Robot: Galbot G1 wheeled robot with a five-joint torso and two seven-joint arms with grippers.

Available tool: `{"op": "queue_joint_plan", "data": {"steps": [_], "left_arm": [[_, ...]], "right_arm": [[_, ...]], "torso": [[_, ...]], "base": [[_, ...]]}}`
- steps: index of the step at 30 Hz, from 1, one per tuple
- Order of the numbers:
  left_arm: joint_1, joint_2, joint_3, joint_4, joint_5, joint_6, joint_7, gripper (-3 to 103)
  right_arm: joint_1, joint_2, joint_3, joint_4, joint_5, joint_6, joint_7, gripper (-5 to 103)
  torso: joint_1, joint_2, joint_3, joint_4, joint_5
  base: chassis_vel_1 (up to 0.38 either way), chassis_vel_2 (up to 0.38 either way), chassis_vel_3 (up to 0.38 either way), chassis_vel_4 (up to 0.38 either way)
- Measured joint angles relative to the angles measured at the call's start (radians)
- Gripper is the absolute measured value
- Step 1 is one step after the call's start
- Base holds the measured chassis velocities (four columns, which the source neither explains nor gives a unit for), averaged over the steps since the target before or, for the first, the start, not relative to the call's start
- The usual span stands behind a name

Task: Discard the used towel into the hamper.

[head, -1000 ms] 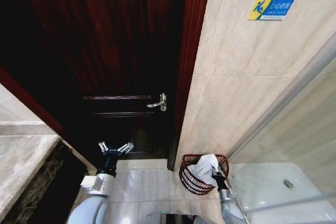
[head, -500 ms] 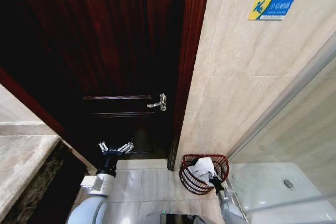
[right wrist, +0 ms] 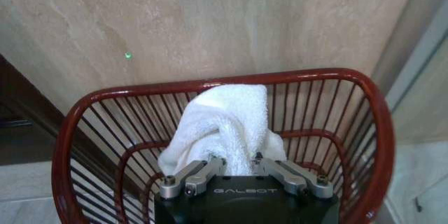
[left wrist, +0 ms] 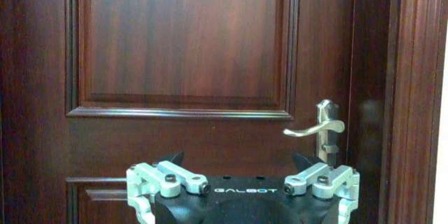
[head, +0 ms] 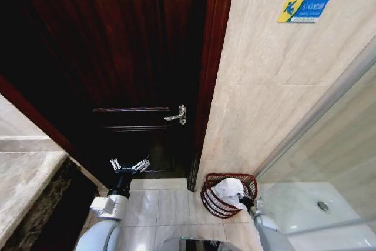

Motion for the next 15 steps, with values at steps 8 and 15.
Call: {"op": "queue_joint_plan", "data": {"steps": [8,15], "left_arm": [[0.0,0.0,0.0,0.0,0.0,0.0,0.0,100],[0.0,0.0,0.0,0.0,0.0,0.0,0.0,100]], "right_arm": [[0.074,0.037,-0.002,-0.086,-0.036,0.031,0.028,12],[0.147,0.036,0.011,-0.212,-0.201,0.054,0.075,12]], "torso": [[0.0,0.0,0.0,0.0009,0.0003],[0.0,0.0,0.0,0.0001,0.0003]], "base": [[0.0,0.0,0.0,0.0],[0.0,0.0,0.0,0.0]]}}
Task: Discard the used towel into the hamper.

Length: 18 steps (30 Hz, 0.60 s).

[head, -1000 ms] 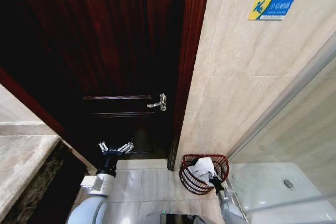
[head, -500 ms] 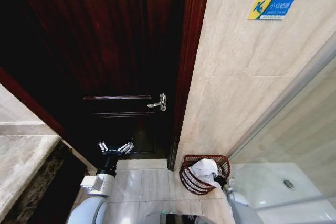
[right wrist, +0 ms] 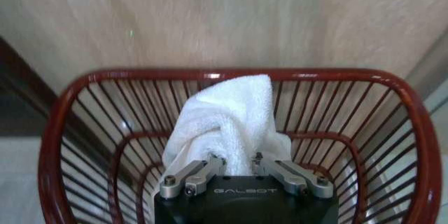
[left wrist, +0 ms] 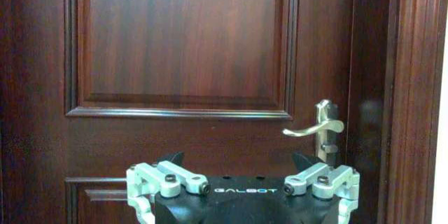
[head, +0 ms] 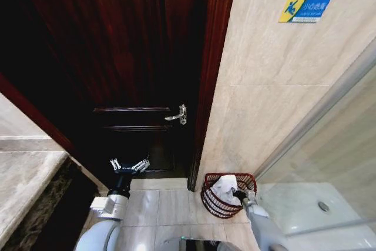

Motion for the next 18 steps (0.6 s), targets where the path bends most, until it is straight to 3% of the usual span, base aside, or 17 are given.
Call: {"op": "queue_joint_plan", "data": {"steps": [3,7,9,10,13,18], "left_arm": [[0.0,0.0,0.0,0.0,0.0,0.0,0.0,100],[0.0,0.0,0.0,0.0,0.0,0.0,0.0,100],[0.0,0.0,0.0,0.0,0.0,0.0,0.0,100],[0.0,0.0,0.0,0.0,0.0,0.0,0.0,100],[0.0,0.0,0.0,0.0,0.0,0.0,0.0,100],[0.0,0.0,0.0,0.0,0.0,0.0,0.0,100]], "right_arm": [[0.036,0.007,-0.005,-0.043,-0.066,-0.015,0.017,9],[0.032,0.016,-0.009,-0.009,-0.058,-0.049,0.025,25],[0.015,0.02,-0.018,0.048,0.041,-0.127,0.025,31],[0.015,0.02,-0.018,0.048,0.041,-0.127,0.025,31],[-0.048,0.018,-0.036,0.17,0.182,-0.236,0.022,48],[-0.137,0.017,-0.048,0.323,0.209,-0.283,0.026,58]], "torso": [[0.0,0.0,0.0,0.0003,-0.0002],[0.0,0.0,0.0,0.0,0.0001],[0.0,0.0,0.0,0.0001,-0.0005],[0.0,0.0,0.0,0.0001,-0.0005],[0.0,0.0,0.0,0.0,-0.0004],[0.0,0.0,0.0,0.0,-0.0003]], "base": [[0.0,0.0,0.0,0.0],[0.0,0.0,0.0,0.0],[0.0,0.0,0.0,0.0],[0.0,0.0,0.0,0.0],[0.0,0.0,0.0,0.0],[0.0,0.0,0.0,0.0]]}}
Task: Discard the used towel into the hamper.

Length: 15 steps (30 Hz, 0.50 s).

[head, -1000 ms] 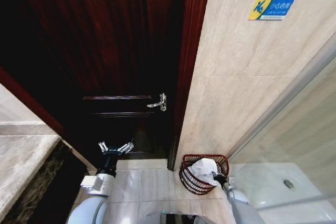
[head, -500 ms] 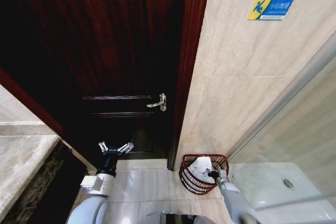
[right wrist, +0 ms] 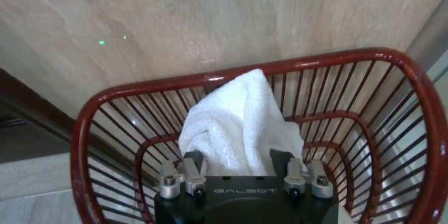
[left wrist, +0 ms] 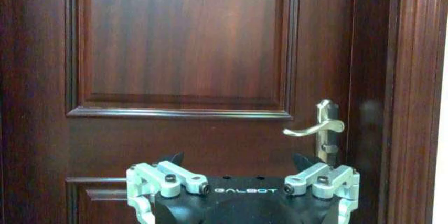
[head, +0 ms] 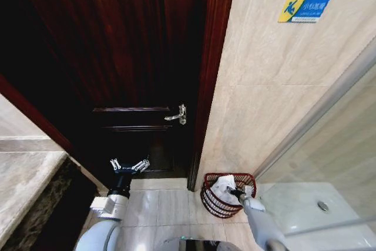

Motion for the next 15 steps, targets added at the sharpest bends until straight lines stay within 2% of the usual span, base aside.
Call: {"op": "queue_joint_plan", "data": {"steps": [1,2,4,5,8,9,11,13,15], "left_arm": [[0.0,0.0,0.0,0.0,0.0,0.0,0.0,100],[0.0,0.0,0.0,0.0,0.0,0.0,0.0,100],[0.0,0.0,0.0,0.0,0.0,0.0,0.0,100],[0.0,0.0,0.0,0.0,0.0,0.0,0.0,100],[0.0,0.0,0.0,0.0,0.0,0.0,0.0,100],[0.0,0.0,0.0,0.0,0.0,0.0,0.0,100],[0.0,0.0,0.0,0.0,0.0,0.0,0.0,100],[0.0,0.0,0.0,0.0,0.0,0.0,0.0,100],[0.0,0.0,0.0,0.0,0.0,0.0,0.0,100]], "right_arm": [[0.0,0.0,0.0,0.0,0.0,0.0,0.0,58],[-0.028,-0.001,-0.005,0.05,0.005,-0.009,0.002,71],[-0.072,-0.003,-0.011,0.13,0.011,-0.022,0.008,82],[-0.072,-0.003,-0.011,0.13,0.011,-0.022,0.008,82],[-0.176,-0.016,-0.005,0.295,0.001,-0.019,0.014,96],[-0.176,-0.016,-0.005,0.295,0.001,-0.019,0.014,96],[-0.269,-0.027,0.006,0.432,0.026,-0.017,0.015,99],[-0.314,-0.028,0.014,0.488,0.033,-0.014,0.016,100],[-0.415,-0.018,0.039,0.618,0.056,0.002,0.033,100]], "torso": [[0.0,0.0,0.0,0.0,0.0],[0.0,0.0,0.0,0.0001,-0.0001],[0.0,0.0,0.0,0.0,0.0005],[0.0,0.0,0.0,0.0,0.0005],[0.0,0.0,0.0,0.0001,0.0004],[0.0,0.0,0.0,0.0001,0.0004],[0.0,0.0,0.0,0.0003,-0.0005],[0.0,0.0,0.0,0.0001,-0.0001],[0.0,0.0,0.0,-0.0005,0.0001]], "base": [[0.0,0.0,0.0,0.0],[0.0,0.0,0.0,0.0],[0.0,0.0,0.0,0.0],[0.0,0.0,0.0,0.0],[0.0,0.0,0.0,0.0],[0.0,0.0,0.0,0.0],[0.0,0.0,0.0,0.0],[0.0,0.0,0.0,0.0],[0.0,0.0,0.0,0.0]]}}
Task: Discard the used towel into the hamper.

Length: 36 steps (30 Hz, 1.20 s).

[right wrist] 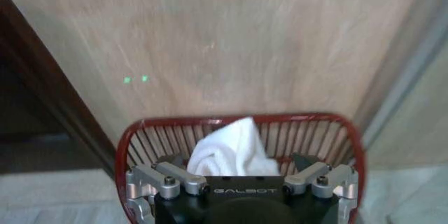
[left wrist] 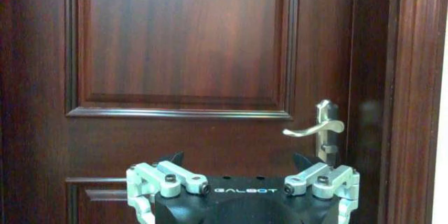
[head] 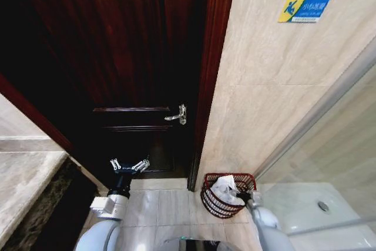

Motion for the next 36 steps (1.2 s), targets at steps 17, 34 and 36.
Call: {"op": "queue_joint_plan", "data": {"steps": [17,34,36], "left_arm": [[0.0,0.0,0.0,0.0,0.0,0.0,0.0,100],[0.0,0.0,0.0,0.0,0.0,0.0,0.0,100],[0.0,0.0,0.0,0.0,0.0,0.0,0.0,100]], "right_arm": [[-0.42,0.209,0.137,0.449,0.017,0.175,0.061,100],[-0.533,0.2,0.166,0.572,0.076,0.347,0.112,100],[-0.531,0.18,0.159,0.552,0.094,0.349,0.113,100]], "torso": [[0.0,0.0,0.0,0.0004,-0.0002],[0.0,0.0,0.0,0.0004,-0.0002],[0.0,0.0,0.0,0.0005,0.0005]], "base": [[0.0,0.0,0.0,0.0],[0.0,0.0,0.0,0.0],[0.0,0.0,0.0,0.0]]}}
